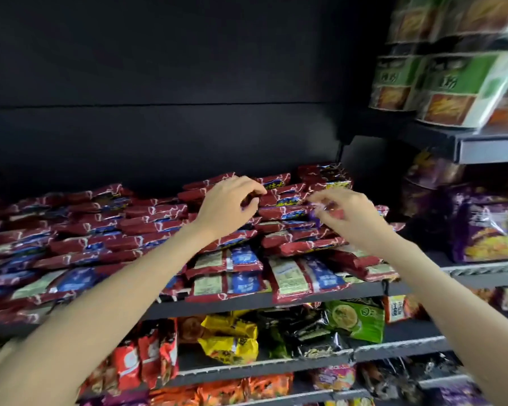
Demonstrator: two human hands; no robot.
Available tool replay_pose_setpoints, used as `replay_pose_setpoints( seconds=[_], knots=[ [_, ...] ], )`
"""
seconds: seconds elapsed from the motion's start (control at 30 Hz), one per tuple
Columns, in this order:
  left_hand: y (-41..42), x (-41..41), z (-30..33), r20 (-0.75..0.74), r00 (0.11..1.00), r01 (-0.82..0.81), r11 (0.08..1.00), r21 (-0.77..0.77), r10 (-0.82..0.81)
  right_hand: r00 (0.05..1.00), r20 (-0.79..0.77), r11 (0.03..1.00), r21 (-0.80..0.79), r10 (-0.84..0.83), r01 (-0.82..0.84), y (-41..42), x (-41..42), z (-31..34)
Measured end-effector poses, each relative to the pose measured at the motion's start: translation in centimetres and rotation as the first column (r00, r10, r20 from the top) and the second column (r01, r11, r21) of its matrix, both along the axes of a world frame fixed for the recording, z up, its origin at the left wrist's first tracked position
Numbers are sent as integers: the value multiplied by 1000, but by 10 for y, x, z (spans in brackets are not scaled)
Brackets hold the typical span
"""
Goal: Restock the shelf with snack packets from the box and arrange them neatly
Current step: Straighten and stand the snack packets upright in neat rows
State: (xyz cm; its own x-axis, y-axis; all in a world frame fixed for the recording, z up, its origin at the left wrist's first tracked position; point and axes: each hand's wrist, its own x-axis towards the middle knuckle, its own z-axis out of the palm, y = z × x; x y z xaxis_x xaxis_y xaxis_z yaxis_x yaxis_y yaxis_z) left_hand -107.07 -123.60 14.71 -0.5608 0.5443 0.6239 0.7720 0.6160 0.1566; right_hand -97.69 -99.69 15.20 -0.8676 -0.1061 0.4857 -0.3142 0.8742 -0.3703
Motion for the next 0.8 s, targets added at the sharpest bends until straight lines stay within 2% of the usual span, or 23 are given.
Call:
replay_pose_setpoints(
  seconds=[0.13,0.33,0.5,0.7,0.8],
  knots=[
    [49,-43,-1,70,995,-61,995,-81,67,998,30,995,83,-51,48,38,-32,2],
    [90,-100,-2,121,970,-156,922,-355,211,971,158,949,289,-179,128,71,-103,4],
    [86,-142,-10,95,981,-128,928,-349,171,932,289,916,391,-217,92,90,-159,3],
    [85,-165,-11,166,970,-81,885,-458,175,949,266,906,421,-170,45,99,-196,2],
    [92,-169,-12,101,978,-107,857,-503,181,941,311,902,432,-137,-12,106,-207,-2]
  ],
)
